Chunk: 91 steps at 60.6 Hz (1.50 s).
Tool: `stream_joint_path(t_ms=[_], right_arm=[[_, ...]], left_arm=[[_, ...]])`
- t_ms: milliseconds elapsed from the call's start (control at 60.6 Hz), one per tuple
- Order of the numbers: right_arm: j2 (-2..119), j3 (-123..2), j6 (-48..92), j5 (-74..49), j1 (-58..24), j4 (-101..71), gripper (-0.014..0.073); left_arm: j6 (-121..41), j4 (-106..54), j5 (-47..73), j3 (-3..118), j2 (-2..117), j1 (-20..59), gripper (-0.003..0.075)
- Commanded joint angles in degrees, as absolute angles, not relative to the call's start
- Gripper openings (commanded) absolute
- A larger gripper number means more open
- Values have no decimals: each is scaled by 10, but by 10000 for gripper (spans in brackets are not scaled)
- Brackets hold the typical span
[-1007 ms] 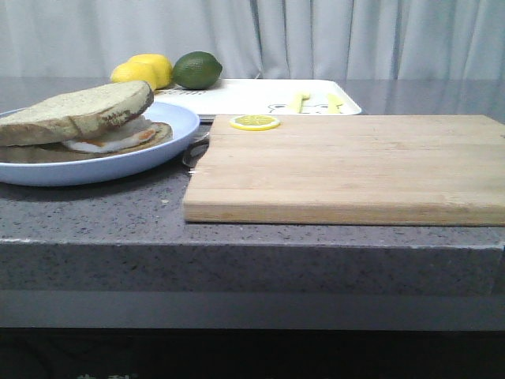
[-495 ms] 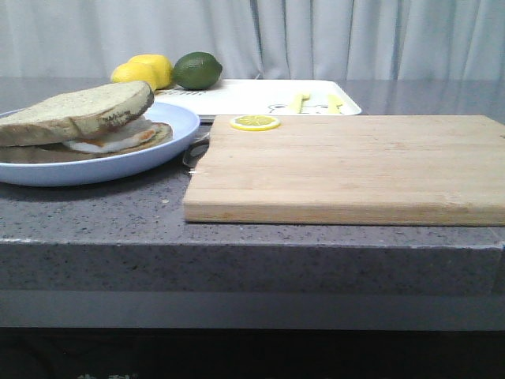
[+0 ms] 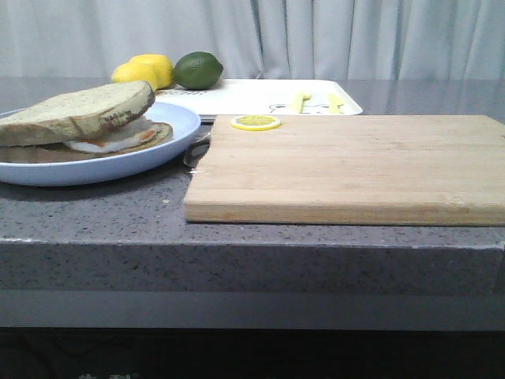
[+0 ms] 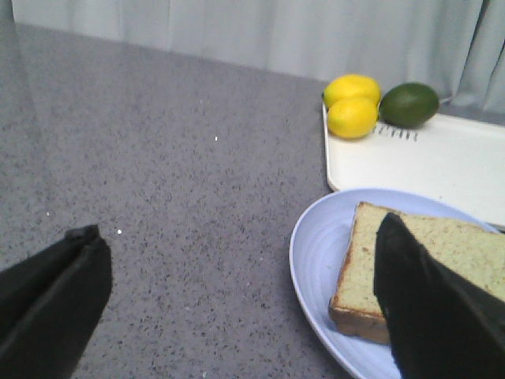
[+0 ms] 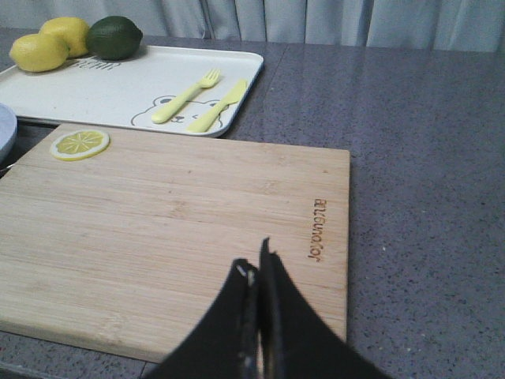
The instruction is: Place bread and move sandwich to tray
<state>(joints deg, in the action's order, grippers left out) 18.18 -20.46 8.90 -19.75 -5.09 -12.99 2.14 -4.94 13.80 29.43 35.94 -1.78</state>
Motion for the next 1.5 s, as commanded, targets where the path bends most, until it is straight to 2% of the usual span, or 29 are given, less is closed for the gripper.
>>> stream_joint_path(t_ms=[0,413,561,1007,1139,1287,1419,1485], right_arm=[[187,-219,93,-142,-48,-131,-74],[187,-219,93,-142,-48,-137,-74],[187,-219,93,-142,-48,-137,-74],[187,-219,93,-142,-48,-137,-74],[187,-219,93,-142,-48,-137,-74],[187,-219,93,-142,-48,-137,-74],[187,-219,93,-142,-48,-137,-74],[187,-219,93,-142,-48,-137,-74]], left_arm=[[20,-55,150,358,425,-15,659],[-40,-55,343,592,735,-14,659],[-45,-55,358,648,809,5,659],[-53,-55,359,715,918,19,654],[-53,-64,360,715,932,20,597],[-53,-98,361,715,940,20,491],[-53,-116,371,715,940,20,356],[-53,-116,382,715,940,20,254]])
